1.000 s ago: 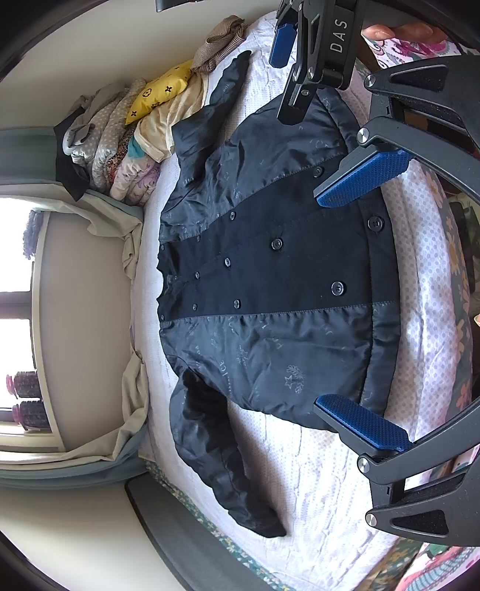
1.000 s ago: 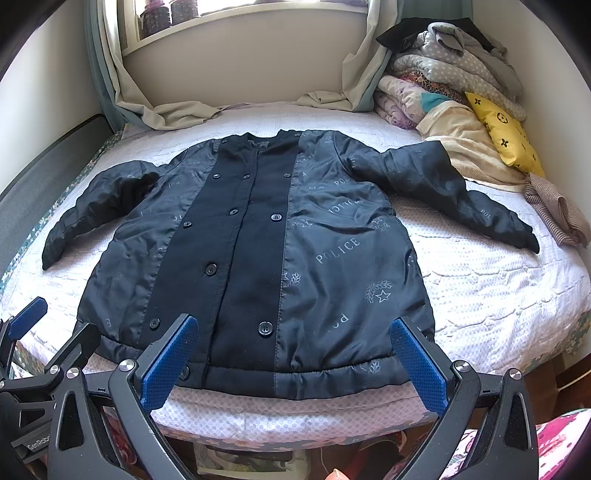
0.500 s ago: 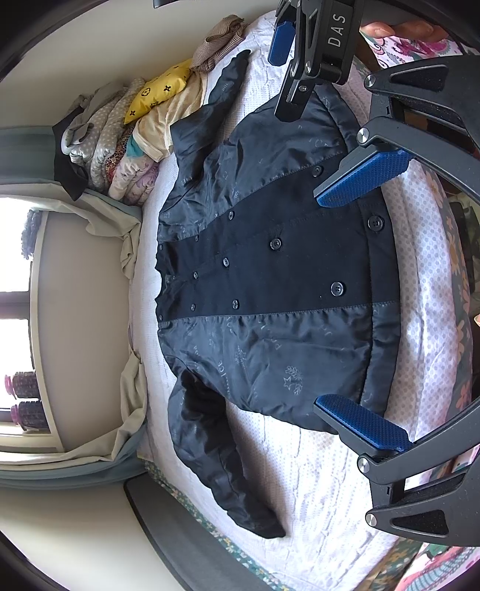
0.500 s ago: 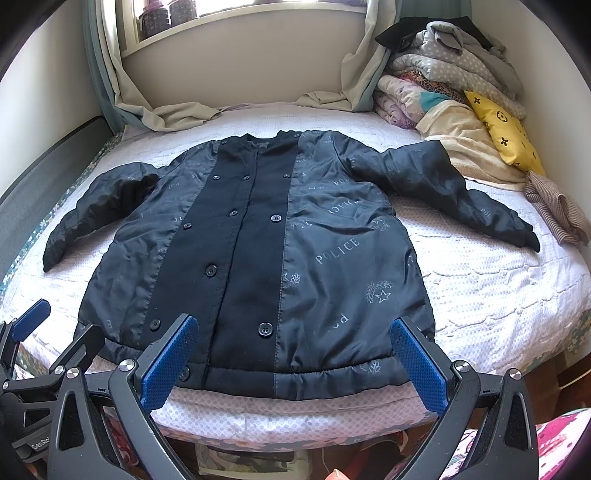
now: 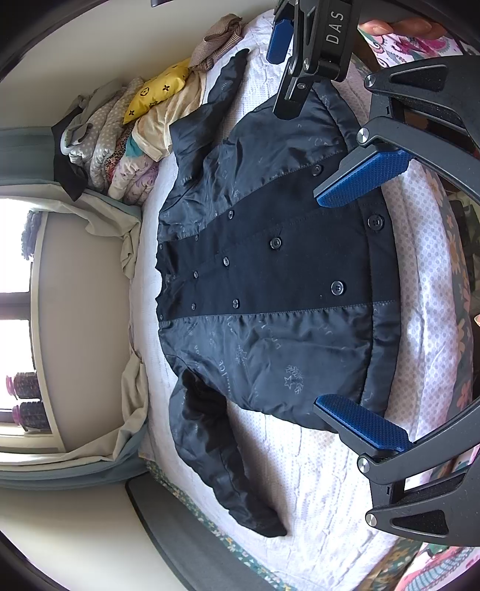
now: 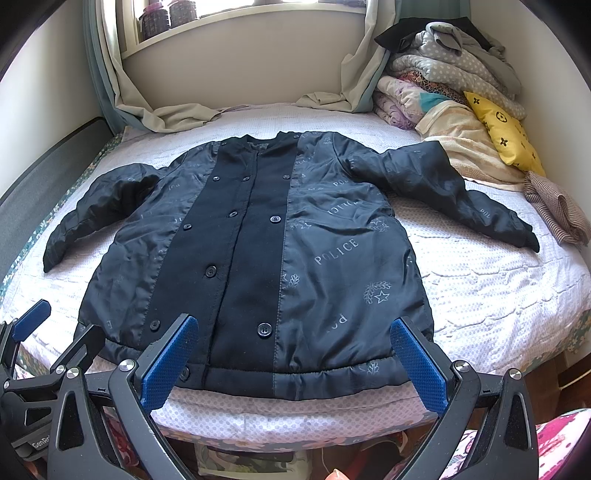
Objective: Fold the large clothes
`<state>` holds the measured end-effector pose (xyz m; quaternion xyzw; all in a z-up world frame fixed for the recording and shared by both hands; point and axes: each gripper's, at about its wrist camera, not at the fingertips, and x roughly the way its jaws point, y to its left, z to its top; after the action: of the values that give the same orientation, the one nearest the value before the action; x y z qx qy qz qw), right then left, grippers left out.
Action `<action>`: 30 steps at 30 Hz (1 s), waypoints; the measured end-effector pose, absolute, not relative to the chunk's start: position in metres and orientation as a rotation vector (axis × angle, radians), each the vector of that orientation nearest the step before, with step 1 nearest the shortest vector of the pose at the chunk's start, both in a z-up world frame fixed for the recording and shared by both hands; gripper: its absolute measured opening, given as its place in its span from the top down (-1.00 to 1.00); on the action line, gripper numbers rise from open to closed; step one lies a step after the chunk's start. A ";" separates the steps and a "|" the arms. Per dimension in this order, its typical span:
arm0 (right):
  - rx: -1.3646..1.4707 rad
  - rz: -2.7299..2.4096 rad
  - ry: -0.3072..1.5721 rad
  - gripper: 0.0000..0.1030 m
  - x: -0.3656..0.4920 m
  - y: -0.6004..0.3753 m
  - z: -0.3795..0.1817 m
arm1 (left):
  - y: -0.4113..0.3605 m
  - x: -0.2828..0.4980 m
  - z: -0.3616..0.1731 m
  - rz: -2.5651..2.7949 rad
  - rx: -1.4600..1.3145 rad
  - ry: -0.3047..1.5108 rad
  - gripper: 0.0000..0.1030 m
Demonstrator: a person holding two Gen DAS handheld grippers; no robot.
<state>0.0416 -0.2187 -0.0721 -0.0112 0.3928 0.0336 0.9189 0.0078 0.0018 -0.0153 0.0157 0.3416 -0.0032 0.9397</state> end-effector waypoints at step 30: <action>-0.057 0.242 0.778 -1.00 0.116 -0.192 0.009 | 0.082 0.082 0.077 0.078 -0.067 0.681 -0.99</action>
<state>0.1156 -0.1924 0.0094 -0.0277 0.3781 0.1178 0.9178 0.0824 0.0822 0.0769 -0.0329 0.3340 0.0385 0.9412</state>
